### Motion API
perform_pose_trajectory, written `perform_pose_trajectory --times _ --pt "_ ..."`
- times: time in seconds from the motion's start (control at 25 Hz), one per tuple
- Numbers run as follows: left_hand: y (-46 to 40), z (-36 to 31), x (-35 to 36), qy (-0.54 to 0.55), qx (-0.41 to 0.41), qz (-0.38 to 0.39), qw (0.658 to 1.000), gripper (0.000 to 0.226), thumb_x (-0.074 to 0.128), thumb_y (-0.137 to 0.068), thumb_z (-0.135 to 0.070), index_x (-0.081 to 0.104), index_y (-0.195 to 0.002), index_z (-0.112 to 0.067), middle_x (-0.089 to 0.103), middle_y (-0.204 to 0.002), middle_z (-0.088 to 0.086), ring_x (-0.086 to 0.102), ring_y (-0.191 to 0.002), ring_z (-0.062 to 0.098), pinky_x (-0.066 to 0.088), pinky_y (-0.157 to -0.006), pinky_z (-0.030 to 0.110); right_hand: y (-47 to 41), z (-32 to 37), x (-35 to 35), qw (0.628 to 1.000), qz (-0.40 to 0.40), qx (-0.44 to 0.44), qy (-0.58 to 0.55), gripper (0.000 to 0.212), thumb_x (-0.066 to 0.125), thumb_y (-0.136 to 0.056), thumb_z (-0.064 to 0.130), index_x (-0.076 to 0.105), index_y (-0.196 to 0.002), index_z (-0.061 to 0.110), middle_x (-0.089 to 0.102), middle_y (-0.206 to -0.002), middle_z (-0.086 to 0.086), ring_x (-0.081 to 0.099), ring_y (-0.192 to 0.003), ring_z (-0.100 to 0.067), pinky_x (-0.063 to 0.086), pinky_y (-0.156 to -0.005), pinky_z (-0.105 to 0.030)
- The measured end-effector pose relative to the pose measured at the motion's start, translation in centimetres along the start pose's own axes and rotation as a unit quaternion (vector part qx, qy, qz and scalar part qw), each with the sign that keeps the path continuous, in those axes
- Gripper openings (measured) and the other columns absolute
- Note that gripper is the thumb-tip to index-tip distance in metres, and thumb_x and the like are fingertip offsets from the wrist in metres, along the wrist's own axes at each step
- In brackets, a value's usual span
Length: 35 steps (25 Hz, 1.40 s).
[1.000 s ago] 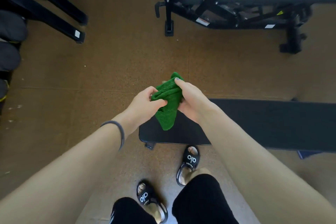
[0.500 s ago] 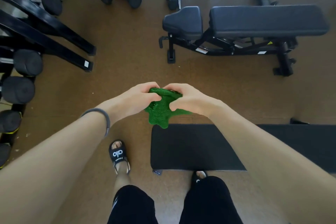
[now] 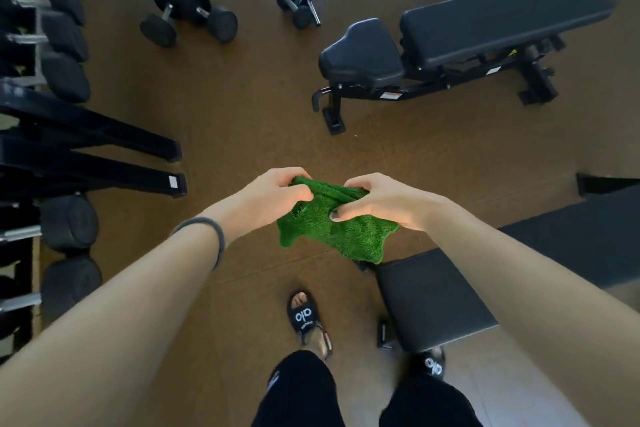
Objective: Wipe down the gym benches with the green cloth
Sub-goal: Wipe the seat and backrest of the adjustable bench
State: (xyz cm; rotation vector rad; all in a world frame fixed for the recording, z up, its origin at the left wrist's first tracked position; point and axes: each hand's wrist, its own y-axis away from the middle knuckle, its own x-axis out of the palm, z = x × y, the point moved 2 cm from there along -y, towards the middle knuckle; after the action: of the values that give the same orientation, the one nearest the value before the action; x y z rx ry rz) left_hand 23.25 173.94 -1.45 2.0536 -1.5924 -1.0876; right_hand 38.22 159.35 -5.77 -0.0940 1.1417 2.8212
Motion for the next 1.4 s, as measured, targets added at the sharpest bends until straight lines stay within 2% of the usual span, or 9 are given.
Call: perform_pose_trajectory --times 0.08,0.24,0.4,0.72,0.92,1.08,1.2,1.28,1.4 --pt "-0.5 0.8 -2.8 0.055 0.003 -0.013 0.998 0.013 0.055 -0.098 -0.025 0.067 -0.096 -0.019 0.07 -0.086 0.002 0.064 -0.081 0.016 0.048 -0.083 0.038 -1.3 1.8 0.7 0.998 -0.002 0.009 -0.066 0.044 0.086 -0.08 0.03 0.07 -0.12 0.018 0.076 -0.115 -0.006 0.074 -0.104 -0.025 0.058 -0.097 -0.049" --pt "-2.3 0.8 -5.7 0.129 -0.001 0.008 0.992 0.004 0.066 -0.097 -0.034 0.069 -0.096 -0.033 0.076 -0.098 -0.01 0.073 -0.097 0.011 0.055 -0.09 0.036 -3.4 3.6 0.2 0.985 -0.02 0.019 -0.169 0.032 0.078 -0.089 0.022 0.069 -0.118 0.011 0.076 -0.113 -0.013 0.074 -0.106 -0.031 0.054 -0.101 -0.054" --pt "-5.4 -1.0 -7.3 0.028 0.01 0.035 0.999 0.018 0.075 -0.09 -0.027 0.066 -0.106 -0.027 0.075 -0.1 -0.008 0.072 -0.095 0.009 0.055 -0.079 0.028 -5.5 3.9 -1.1 0.984 -0.044 0.015 -0.17 0.03 0.079 -0.088 0.028 0.072 -0.114 0.014 0.078 -0.11 -0.007 0.074 -0.106 -0.025 0.05 -0.106 -0.053" --pt "-16.6 -6.4 -12.7 -0.063 0.023 0.089 0.994 0.01 0.067 -0.096 -0.024 0.061 -0.104 -0.02 0.071 -0.106 0.007 0.07 -0.1 0.021 0.056 -0.086 0.037 -12.5 4.5 -10.4 0.975 -0.048 -0.007 -0.218 0.034 0.079 -0.087 0.041 0.076 -0.115 0.021 0.076 -0.119 -0.001 0.067 -0.12 -0.025 0.036 -0.117 -0.054" --pt "-27.4 -9.1 -16.6 -0.05 -0.005 0.095 0.994 0.015 0.067 -0.097 -0.024 0.069 -0.11 -0.03 0.076 -0.105 -0.005 0.072 -0.101 0.014 0.057 -0.096 0.042 -20.4 6.0 -18.3 0.972 -0.098 0.009 -0.215 0.024 0.075 -0.093 0.031 0.074 -0.115 0.02 0.078 -0.113 -0.001 0.073 -0.11 -0.021 0.051 -0.104 -0.043" --pt "-36.6 -10.9 -19.3 -0.031 0.017 -0.029 0.999 0.015 0.065 -0.098 -0.024 0.069 -0.111 -0.029 0.075 -0.103 -0.005 0.072 -0.097 0.016 0.06 -0.09 0.043 -26.3 4.8 -24.0 0.934 -0.275 0.027 -0.224 0.024 0.062 -0.1 0.034 0.067 -0.121 0.025 0.071 -0.119 0.002 0.067 -0.113 -0.017 0.052 -0.104 -0.037" --pt "-45.0 -12.4 -20.5 -0.093 0.087 -0.161 0.979 0.013 0.061 -0.1 -0.025 0.059 -0.113 -0.022 0.065 -0.1 -0.007 0.065 -0.09 0.011 0.053 -0.069 0.024 -31.4 3.3 -28.0 0.903 -0.351 0.047 -0.242 0.035 0.055 -0.103 0.042 0.06 -0.133 0.025 0.065 -0.128 0.005 0.061 -0.12 -0.015 0.048 -0.101 -0.033" --pt "-50.8 -12.7 -20.2 -0.168 0.174 -0.222 0.944 0.021 0.063 -0.099 -0.022 0.054 -0.117 -0.019 0.056 -0.106 -0.008 0.057 -0.089 0.01 0.043 -0.07 0.016 -35.7 1.6 -30.5 0.881 -0.412 0.046 -0.228 0.041 0.053 -0.103 0.047 0.057 -0.138 0.026 0.063 -0.133 0.006 0.059 -0.119 -0.013 0.046 -0.094 -0.03" --pt "-60.5 -10.9 -17.1 -0.342 0.283 -0.234 0.865 0.034 0.069 -0.092 -0.024 0.05 -0.118 -0.013 0.048 -0.119 0.001 0.053 -0.098 0.017 0.049 -0.074 0.028 -43.9 -2.6 -34.9 0.85 -0.484 0.047 -0.2 0.049 0.048 -0.103 0.054 0.049 -0.147 0.03 0.057 -0.144 0.005 0.056 -0.126 -0.015 0.046 -0.098 -0.032"
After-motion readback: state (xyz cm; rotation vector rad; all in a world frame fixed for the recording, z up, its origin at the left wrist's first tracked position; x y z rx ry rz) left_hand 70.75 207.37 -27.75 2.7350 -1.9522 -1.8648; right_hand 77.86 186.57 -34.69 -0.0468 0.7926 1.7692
